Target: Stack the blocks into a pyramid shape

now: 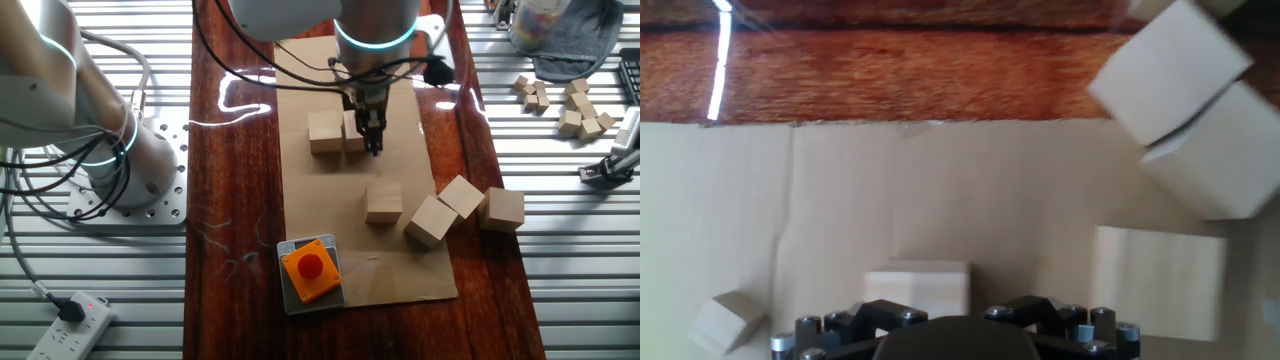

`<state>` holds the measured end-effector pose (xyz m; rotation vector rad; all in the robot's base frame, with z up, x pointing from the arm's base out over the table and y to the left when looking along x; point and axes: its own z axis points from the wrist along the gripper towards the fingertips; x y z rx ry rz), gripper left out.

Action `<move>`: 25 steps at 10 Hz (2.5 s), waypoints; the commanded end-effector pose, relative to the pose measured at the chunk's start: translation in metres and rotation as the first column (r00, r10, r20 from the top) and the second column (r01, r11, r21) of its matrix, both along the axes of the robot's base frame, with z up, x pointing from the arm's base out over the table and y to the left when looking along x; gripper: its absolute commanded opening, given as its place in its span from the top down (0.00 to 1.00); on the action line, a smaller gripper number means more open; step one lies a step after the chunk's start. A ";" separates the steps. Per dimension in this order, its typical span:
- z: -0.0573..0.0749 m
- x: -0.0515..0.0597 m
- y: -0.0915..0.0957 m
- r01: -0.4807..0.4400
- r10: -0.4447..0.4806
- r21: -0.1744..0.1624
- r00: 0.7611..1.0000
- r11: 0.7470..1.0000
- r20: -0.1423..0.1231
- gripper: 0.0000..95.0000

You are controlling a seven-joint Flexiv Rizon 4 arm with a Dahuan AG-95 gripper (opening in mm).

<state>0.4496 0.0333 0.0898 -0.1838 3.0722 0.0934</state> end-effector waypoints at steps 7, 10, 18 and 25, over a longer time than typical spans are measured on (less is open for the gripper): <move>0.008 0.015 -0.075 -0.021 0.021 -0.016 1.000 1.000 0.001 0.00; 0.001 0.022 -0.085 -0.017 0.017 -0.026 1.000 1.000 0.001 0.00; -0.026 0.026 -0.103 -0.025 0.026 -0.050 1.000 0.998 0.011 0.00; -0.043 0.026 -0.109 -0.016 0.018 -0.054 0.999 0.998 0.030 0.20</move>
